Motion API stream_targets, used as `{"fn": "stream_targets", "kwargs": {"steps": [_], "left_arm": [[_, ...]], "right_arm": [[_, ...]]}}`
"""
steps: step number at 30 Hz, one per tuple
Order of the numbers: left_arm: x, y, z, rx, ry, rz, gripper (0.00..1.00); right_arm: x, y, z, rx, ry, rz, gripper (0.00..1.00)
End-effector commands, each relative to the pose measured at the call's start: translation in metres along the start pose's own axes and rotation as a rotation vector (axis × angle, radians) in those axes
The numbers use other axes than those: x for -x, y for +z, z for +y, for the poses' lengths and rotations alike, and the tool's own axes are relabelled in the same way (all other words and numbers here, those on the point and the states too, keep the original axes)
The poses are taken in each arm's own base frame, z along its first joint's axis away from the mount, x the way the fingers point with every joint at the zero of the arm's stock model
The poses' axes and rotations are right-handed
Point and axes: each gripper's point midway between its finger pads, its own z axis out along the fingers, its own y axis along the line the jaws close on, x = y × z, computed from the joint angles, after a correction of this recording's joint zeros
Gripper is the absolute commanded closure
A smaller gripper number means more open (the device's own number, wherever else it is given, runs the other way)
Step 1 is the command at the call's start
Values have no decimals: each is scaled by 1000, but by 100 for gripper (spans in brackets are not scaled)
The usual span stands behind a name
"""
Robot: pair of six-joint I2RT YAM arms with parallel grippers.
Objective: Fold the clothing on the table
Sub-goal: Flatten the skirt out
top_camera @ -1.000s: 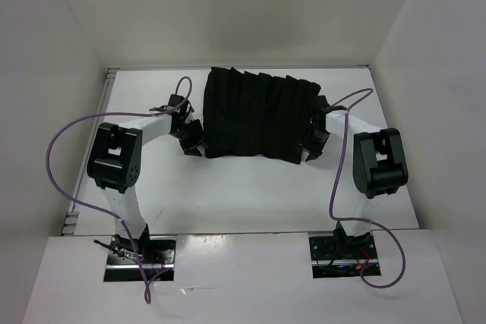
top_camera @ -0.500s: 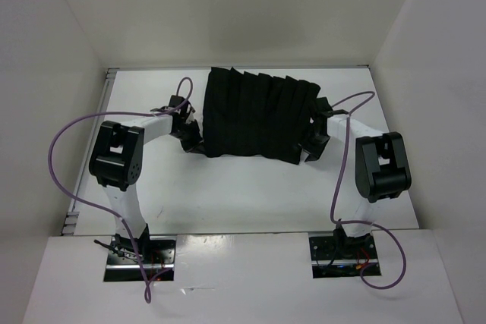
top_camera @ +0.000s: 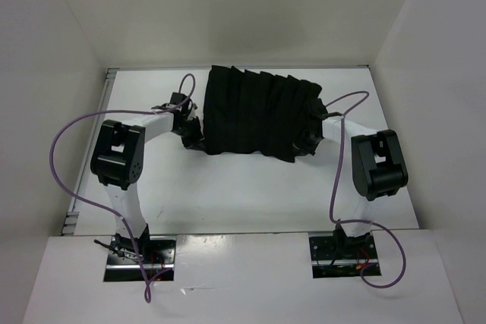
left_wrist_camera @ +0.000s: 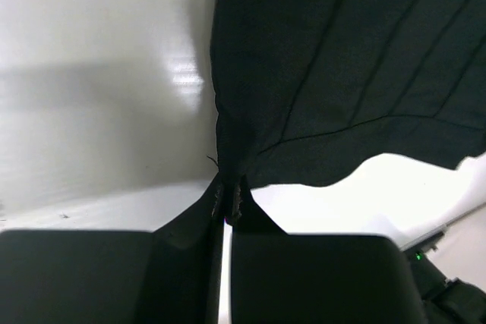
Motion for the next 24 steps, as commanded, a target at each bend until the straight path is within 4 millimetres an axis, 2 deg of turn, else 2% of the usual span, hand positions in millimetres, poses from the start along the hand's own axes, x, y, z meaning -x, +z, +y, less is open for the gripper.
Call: {"fn": "stream_targets", "kwargs": {"steps": [1,3,4,5,6,7,9,10,11,12,13,14,15,16,17,18,20,21,22,23,24], "left_arm": [[50,-26,-30,-25,128,-150,100],[75,-47,-51,-65,166,-208,100],[106,-71,-75,-115,193,-292,100],[117,-85,-90,-142,219,-325,100],[133,-92,-94,-158,220,-355,100],[153,-122,-120,-224,254,-416,100],[175,-152,-132,-269,260,-480,100],[178,-163,-139,-305,275,-491,100],[185,-180,-143,-317,285,-534,100],[184,-185,-145,-319,298,-543,100],[180,-185,-142,-311,314,-540,100],[181,-192,-146,-320,325,-560,100],[177,-189,-143,-318,322,-555,100],[163,-176,-133,-322,315,-520,100],[155,-169,-125,-317,295,-501,100],[145,-163,-119,-318,290,-482,100],[112,-151,-103,-303,264,-432,100],[95,-150,-104,-321,272,-403,100],[82,-154,-104,-339,277,-387,100],[65,-180,-117,-391,308,-415,100],[46,-183,-116,-422,307,-385,100]], "right_arm": [[67,-67,52,106,-90,-259,100],[95,-99,68,123,-119,-336,100],[124,-134,84,158,-143,-423,100],[140,-153,88,172,-142,-473,100],[153,-172,94,191,-145,-514,100],[175,-209,104,232,-137,-593,100],[193,-241,110,265,-143,-669,100],[197,-269,115,297,-140,-725,100],[199,-280,118,317,-151,-759,100],[200,-288,114,317,-154,-778,100],[195,-290,114,332,-161,-774,100],[191,-285,112,334,-166,-758,100],[184,-278,110,337,-173,-729,100],[167,-260,101,332,-184,-670,100],[161,-254,99,343,-190,-660,100],[138,-224,88,317,-189,-577,100],[113,-215,82,328,-199,-538,100],[92,-227,83,364,-213,-531,100],[73,-216,73,352,-213,-492,100],[61,-223,71,364,-228,-489,100],[45,-250,71,422,-235,-520,100]]}}
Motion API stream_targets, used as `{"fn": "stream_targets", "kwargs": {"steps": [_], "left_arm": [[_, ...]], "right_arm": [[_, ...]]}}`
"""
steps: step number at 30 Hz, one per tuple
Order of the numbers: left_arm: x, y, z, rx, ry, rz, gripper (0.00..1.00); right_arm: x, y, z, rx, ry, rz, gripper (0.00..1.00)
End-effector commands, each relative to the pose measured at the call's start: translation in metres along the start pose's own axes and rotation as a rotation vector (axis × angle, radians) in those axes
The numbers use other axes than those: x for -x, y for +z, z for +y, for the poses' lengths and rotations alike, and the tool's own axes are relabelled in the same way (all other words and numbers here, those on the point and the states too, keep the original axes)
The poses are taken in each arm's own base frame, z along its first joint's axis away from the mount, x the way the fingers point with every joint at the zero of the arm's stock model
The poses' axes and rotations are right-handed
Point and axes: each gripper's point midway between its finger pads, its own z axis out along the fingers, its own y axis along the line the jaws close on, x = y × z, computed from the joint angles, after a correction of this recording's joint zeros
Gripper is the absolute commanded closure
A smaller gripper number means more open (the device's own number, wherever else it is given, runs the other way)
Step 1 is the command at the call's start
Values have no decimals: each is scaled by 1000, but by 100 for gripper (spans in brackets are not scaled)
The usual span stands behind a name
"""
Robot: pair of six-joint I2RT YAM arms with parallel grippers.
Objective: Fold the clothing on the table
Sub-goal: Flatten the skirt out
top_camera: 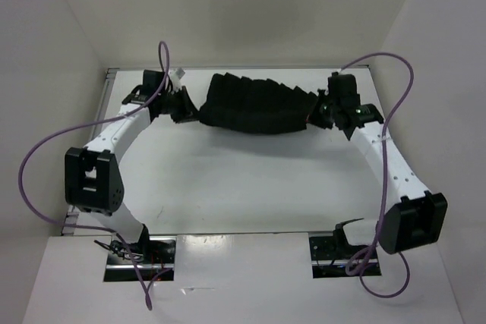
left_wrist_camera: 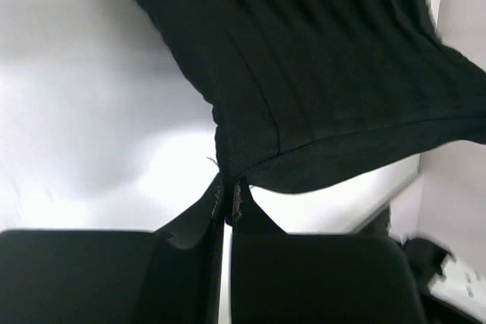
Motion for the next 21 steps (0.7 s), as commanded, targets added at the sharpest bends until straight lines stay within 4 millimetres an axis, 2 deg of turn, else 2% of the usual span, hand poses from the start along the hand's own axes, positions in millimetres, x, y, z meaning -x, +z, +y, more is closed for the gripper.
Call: {"fn": "stream_targets", "kwargs": {"steps": [1,2,3,4,5,6,7,8,9,11,12,13,15,16,17,18,19,20,21], "left_arm": [[-5,-62,-59,-168,90,-88,100],[-4,-95,-83,-212,137,-142,100],[-6,-111,-92,-223,153,-164,100],[-3,-133,-110,-254,187,-203,100],[-6,-167,-130,-293,231,-257,100],[-7,-184,-143,-327,264,-286,100],[-9,-198,-148,-331,268,-296,100],[-7,-223,-166,-357,309,-348,100],[-4,-229,-172,-366,323,-365,100],[-2,-243,-179,-374,326,-393,100],[2,-242,-181,-379,318,-395,100],[5,-241,-182,-378,317,-394,100],[17,-216,-169,-347,269,-360,100],[27,-191,-153,-319,220,-319,100],[33,-177,-146,-311,207,-303,100],[36,-159,-136,-292,178,-268,100],[40,-121,-112,-257,114,-199,100],[43,-105,-105,-257,98,-170,100],[45,-88,-93,-232,72,-145,100]], "right_arm": [[-15,-73,27,126,-21,-58,100],[-19,-88,29,144,-29,-65,100],[-16,-109,34,173,-35,-93,100],[-11,-147,39,226,-38,-149,100],[-8,-166,42,252,-30,-183,100],[2,-194,49,296,-32,-243,100],[6,-223,50,340,-34,-304,100],[11,-239,54,367,-35,-342,100],[20,-263,60,407,-37,-398,100],[30,-285,67,449,-38,-457,100],[36,-290,74,472,-43,-471,100],[42,-285,73,450,-34,-486,100],[47,-252,80,421,-50,-452,100],[48,-234,80,401,-63,-431,100],[53,-204,86,381,-63,-403,100],[43,-171,82,349,-67,-343,100],[38,-149,84,354,-70,-293,100],[36,-101,71,292,-62,-237,100],[34,-78,64,271,-52,-207,100]]}}
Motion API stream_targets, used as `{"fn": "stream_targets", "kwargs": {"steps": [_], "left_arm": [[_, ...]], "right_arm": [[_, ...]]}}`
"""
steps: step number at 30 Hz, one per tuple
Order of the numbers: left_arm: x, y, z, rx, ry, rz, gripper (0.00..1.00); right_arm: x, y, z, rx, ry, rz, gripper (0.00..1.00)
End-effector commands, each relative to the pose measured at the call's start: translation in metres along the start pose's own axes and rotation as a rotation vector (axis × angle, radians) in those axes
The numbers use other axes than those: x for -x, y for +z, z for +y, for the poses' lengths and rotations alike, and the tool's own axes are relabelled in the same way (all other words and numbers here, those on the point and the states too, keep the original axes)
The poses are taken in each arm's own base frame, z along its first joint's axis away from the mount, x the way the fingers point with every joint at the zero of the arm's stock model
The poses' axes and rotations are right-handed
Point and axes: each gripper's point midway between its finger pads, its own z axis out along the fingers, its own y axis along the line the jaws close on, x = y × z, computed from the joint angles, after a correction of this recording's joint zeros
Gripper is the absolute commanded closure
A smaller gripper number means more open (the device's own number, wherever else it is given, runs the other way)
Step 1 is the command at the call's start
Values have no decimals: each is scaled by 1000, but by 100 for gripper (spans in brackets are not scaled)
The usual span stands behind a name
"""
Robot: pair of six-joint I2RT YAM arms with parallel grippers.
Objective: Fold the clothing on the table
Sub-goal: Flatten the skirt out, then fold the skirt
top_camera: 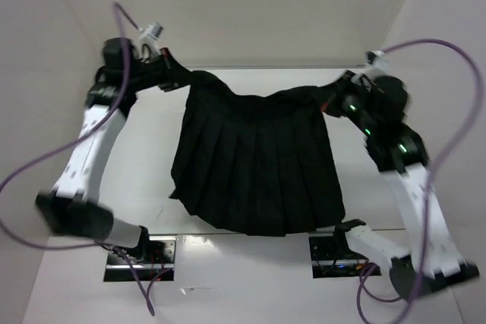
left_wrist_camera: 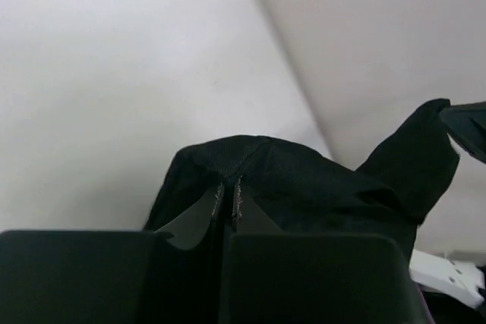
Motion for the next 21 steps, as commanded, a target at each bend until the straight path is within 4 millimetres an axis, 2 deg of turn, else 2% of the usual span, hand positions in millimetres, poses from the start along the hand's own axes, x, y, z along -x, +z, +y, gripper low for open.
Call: {"fn": "stream_targets", "kwargs": {"steps": [1,2,3,4,6,7,8,9,10,11,13,14,15,18,19,21], "left_arm": [[-51,69,118,168,-225,172,100],[-57,79,130,172,-248,197,100],[-51,89,138,173,-249,199,100],[-65,108,167,195,-288,237,100],[-66,127,190,218,-293,252,100],[-67,144,211,236,-306,263,100],[-70,155,216,232,-305,272,100],[-73,161,227,247,-305,280,100],[-85,173,248,270,-338,299,100],[-75,180,249,261,-328,279,100],[-83,192,265,271,-358,288,100],[-81,195,266,269,-364,282,100],[-68,199,263,255,-342,259,100],[-64,204,266,262,-359,266,100],[-52,207,262,250,-332,251,100],[-43,202,261,253,-319,245,100]], "right_arm": [[-67,99,-87,-174,29,205,100],[-77,112,-103,-191,49,240,100],[-89,133,-142,-248,65,276,100],[-93,142,-158,-267,84,293,100],[-109,166,-194,-320,105,339,100],[-107,173,-206,-326,105,334,100],[-98,182,-210,-324,104,315,100],[-108,192,-223,-337,112,350,100],[-103,197,-227,-327,116,341,100],[-93,205,-224,-316,109,322,100],[-94,214,-229,-319,100,331,100],[-82,218,-229,-314,94,306,100],[-80,220,-230,-311,83,305,100],[-83,220,-224,-287,97,336,100],[-85,220,-219,-262,103,348,100],[-91,209,-200,-244,105,366,100]]}}
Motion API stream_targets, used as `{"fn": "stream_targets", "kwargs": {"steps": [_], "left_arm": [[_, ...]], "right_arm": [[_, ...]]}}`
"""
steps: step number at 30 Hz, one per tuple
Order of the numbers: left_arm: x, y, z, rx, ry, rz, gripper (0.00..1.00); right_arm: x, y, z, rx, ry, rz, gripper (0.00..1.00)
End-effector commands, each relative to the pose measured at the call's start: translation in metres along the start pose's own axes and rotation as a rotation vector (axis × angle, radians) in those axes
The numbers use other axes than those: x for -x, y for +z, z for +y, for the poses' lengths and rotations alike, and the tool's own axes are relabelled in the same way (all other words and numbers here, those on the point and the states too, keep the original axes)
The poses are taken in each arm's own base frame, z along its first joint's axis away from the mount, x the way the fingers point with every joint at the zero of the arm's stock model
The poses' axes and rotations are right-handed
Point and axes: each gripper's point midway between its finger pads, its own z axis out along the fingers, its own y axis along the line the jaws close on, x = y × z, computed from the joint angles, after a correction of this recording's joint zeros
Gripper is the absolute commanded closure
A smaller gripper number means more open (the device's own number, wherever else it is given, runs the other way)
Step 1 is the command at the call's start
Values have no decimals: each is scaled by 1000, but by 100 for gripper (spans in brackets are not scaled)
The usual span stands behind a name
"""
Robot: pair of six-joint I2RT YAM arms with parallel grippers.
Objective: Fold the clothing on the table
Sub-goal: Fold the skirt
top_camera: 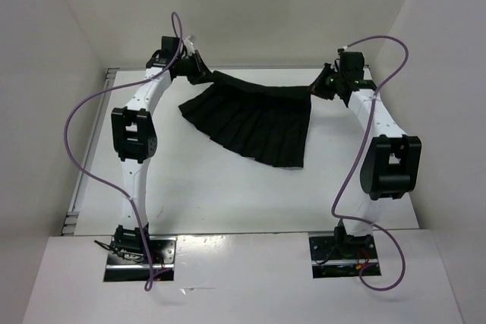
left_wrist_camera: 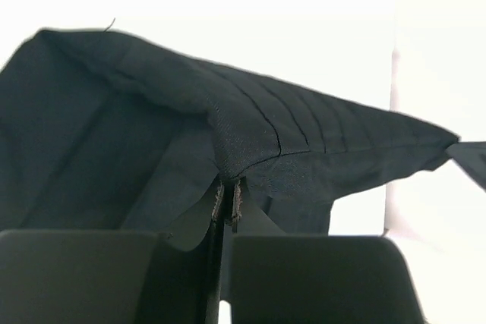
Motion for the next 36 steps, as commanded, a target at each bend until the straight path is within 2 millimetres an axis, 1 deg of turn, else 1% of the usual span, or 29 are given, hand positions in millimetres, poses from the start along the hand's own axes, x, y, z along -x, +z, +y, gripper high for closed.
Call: {"fn": "stream_targets", "kwargs": {"steps": [1,2,3,4,6,7,8,9,10,11,12,13,14,15,16,17,18,19,20,21,23,25,27,28,29,32,33,34,36], "left_arm": [[23,-22,-9,8,20,-49,100],[25,-24,-6,34,19,-64,100],[35,-39,-3,56,12,-95,100],[36,-42,-2,69,24,-104,100],[40,-60,15,140,13,-119,100],[35,-59,20,150,14,-102,100],[31,-63,25,191,26,-97,100],[25,-65,32,217,23,-82,100],[18,-63,41,244,20,-66,100],[17,-68,44,272,27,-74,100],[12,-68,58,300,18,-60,100],[-2,-68,69,325,-5,-32,100],[-6,-72,70,338,0,-29,100],[-9,-77,79,366,-14,-30,100],[-15,-80,82,380,-22,-20,100],[-11,-90,81,387,-19,-47,100],[-26,-91,92,414,-27,-22,100],[-27,-95,96,419,-34,-26,100],[-28,-101,94,433,-30,-36,100],[-35,-101,101,450,-31,-19,100],[-37,-108,100,472,-23,-20,100],[-43,-112,107,507,-22,-10,100],[-45,-113,111,523,-17,-5,100],[-45,-113,111,523,-17,-5,100],[-47,-114,113,534,-20,-1,100],[-47,-117,118,563,-13,0,100],[-53,-118,123,584,-22,15,100],[-55,-120,125,597,-25,19,100],[-58,-127,131,644,-29,21,100]], "right_arm": [[-9,-17,23,63,-41,10,100],[-19,-26,33,76,-53,24,100],[-27,-30,35,75,-45,40,100],[-44,-30,31,71,-30,81,100],[-62,-40,33,73,-19,124,100],[-79,-40,29,62,-16,161,100],[-84,-43,26,55,-12,173,100],[-100,-43,27,46,-14,219,100],[-109,-43,21,29,-5,245,100],[-119,-43,20,25,-16,271,100],[-128,-44,19,18,-16,297,100],[-138,-44,12,0,-7,322,100],[-143,-45,13,-7,-14,335,100],[-155,-47,9,-31,-15,367,100],[-161,-48,5,-44,-9,386,100],[-171,-50,3,-56,3,413,100],[-174,-53,1,-63,6,423,100],[-187,-57,-1,-83,20,462,100],[-187,-60,-1,-86,21,466,100],[-197,-63,-3,-96,19,494,100],[-206,-68,5,-95,17,519,100],[-222,-76,10,-96,-6,565,100],[-237,-79,8,-115,-13,601,100],[-240,-79,10,-115,-29,604,100],[-252,-82,12,-118,-35,629,100],[-268,-82,5,-151,-50,662,100],[-274,-83,3,-163,-53,672,100],[-274,-83,2,-171,-56,666,100],[-285,-86,-4,-209,-72,693,100]]}}
